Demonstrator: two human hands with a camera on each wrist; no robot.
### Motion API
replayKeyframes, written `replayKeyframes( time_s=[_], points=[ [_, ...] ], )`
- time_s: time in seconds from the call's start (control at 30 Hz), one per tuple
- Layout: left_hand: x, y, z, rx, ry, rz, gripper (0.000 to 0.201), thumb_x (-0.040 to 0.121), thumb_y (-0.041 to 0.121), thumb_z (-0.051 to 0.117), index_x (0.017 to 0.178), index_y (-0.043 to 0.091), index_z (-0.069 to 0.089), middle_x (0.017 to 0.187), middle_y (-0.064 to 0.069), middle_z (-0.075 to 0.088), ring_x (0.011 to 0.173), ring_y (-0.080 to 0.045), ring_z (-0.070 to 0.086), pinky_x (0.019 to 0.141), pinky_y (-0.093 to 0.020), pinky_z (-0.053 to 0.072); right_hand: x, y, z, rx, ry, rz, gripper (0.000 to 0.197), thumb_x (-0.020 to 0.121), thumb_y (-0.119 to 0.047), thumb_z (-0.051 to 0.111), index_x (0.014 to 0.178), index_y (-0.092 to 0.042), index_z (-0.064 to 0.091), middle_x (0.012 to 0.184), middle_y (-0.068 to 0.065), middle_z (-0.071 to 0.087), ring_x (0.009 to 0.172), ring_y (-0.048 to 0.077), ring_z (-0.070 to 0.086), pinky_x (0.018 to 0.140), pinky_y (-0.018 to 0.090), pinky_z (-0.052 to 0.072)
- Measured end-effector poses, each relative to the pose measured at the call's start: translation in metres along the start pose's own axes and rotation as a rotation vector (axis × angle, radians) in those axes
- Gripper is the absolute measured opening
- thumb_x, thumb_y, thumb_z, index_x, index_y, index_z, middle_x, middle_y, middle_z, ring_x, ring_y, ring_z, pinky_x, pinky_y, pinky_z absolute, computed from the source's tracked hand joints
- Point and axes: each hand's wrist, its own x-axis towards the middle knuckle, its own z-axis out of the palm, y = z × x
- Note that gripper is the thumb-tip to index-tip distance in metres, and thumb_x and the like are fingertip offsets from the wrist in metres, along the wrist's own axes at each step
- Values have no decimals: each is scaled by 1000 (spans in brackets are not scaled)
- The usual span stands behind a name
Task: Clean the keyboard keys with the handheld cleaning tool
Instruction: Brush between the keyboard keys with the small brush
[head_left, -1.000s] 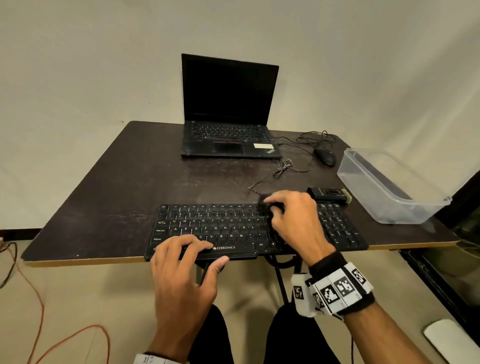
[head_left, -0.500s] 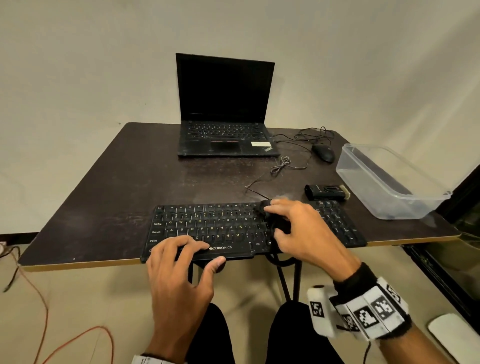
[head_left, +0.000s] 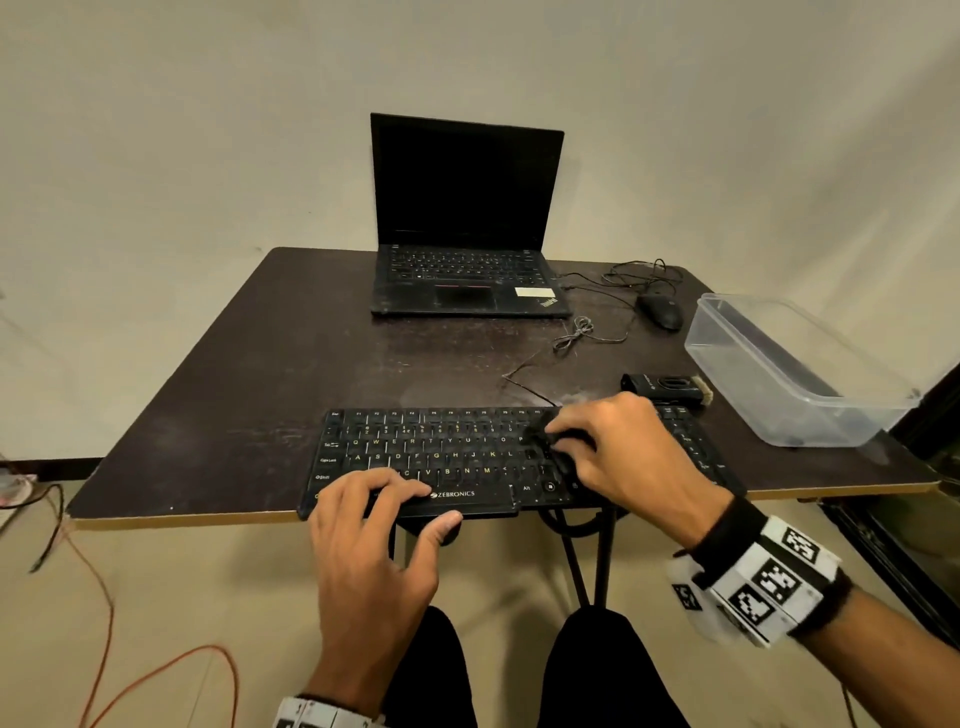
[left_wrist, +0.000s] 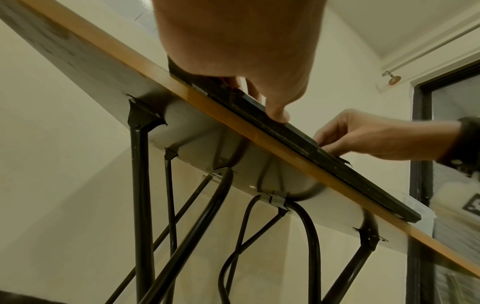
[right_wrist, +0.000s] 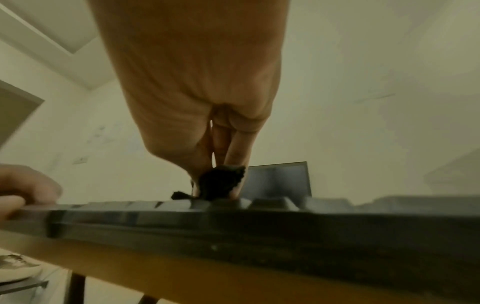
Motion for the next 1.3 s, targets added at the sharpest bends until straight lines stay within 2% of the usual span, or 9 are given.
replayKeyframes(
  time_s=[0.07, 0.2, 0.37, 0.5, 0.67, 0.8, 0.97, 1.1, 1.3],
  points=[
    [-1, 1, 0, -10, 5, -5, 33, 87, 48, 73, 101, 18, 76, 110, 4, 62, 110, -24, 54, 97, -36, 37, -2, 5, -2, -9, 33, 70, 17, 84, -10, 84, 98, -19, 85, 95, -4, 83, 89, 20, 79, 88, 34, 62],
    [0, 2, 1, -5, 12, 2, 31, 86, 46, 75, 100, 18, 75, 109, 4, 62, 109, -23, 54, 95, -37, 38, -16, -8, -2, 75, -89, -50, 19, 84, -11, 81, 95, -26, 83, 92, -16, 80, 88, 8, 75, 85, 26, 58],
    [-1, 1, 0, -11, 1, -11, 30, 85, 45, 77, 100, 19, 75, 110, 5, 62, 110, -23, 54, 95, -37, 38, -15, 5, 1, 120, 86, 95, 18, 85, -14, 84, 96, -28, 83, 88, -14, 81, 83, 8, 76, 83, 32, 62],
    [0, 2, 0, -6, 2, -14, 31, 86, 46, 76, 100, 19, 75, 110, 4, 62, 111, -23, 55, 96, -38, 39, -33, -25, 4, 112, -29, -107, 20, 80, -13, 76, 93, -28, 78, 89, -17, 78, 82, 10, 74, 77, 28, 59],
    [0, 0, 0, -8, -11, -9, 31, 86, 46, 76, 101, 19, 74, 109, 4, 62, 110, -24, 54, 95, -39, 39, -37, 1, -1, 71, 132, 123, 27, 78, -5, 86, 93, -26, 82, 89, -14, 81, 83, 11, 77, 80, 28, 61],
    [0, 2, 1, -12, 1, -10, 33, 87, 48, 73, 101, 18, 75, 109, 4, 62, 110, -24, 54, 96, -39, 39, -58, -24, 7, 123, 105, 17, 29, 74, -6, 85, 93, -27, 80, 91, -18, 78, 80, 9, 74, 76, 29, 62],
    [0, 2, 0, -9, -5, -7, 34, 86, 49, 73, 102, 18, 75, 110, 4, 62, 111, -25, 54, 96, -41, 40, -59, -6, 11, 140, 286, 208, 32, 74, 1, 86, 94, -24, 82, 91, -14, 81, 80, 11, 76, 77, 37, 64],
    [0, 1, 0, -3, -6, -4, 34, 86, 48, 73, 102, 17, 75, 111, 3, 62, 111, -25, 54, 96, -42, 41, -68, -32, 20, 93, 232, 55, 38, 67, 7, 87, 90, -22, 82, 93, -11, 80, 78, 14, 72, 75, 25, 58],
    [-1, 0, 0, -5, -14, -10, 36, 87, 49, 71, 103, 17, 75, 112, 2, 62, 112, -25, 52, 95, -41, 39, -70, 6, 6, 95, 378, 285, 35, 73, 9, 83, 91, -22, 83, 92, -9, 81, 81, 16, 77, 80, 38, 64]
  ],
)
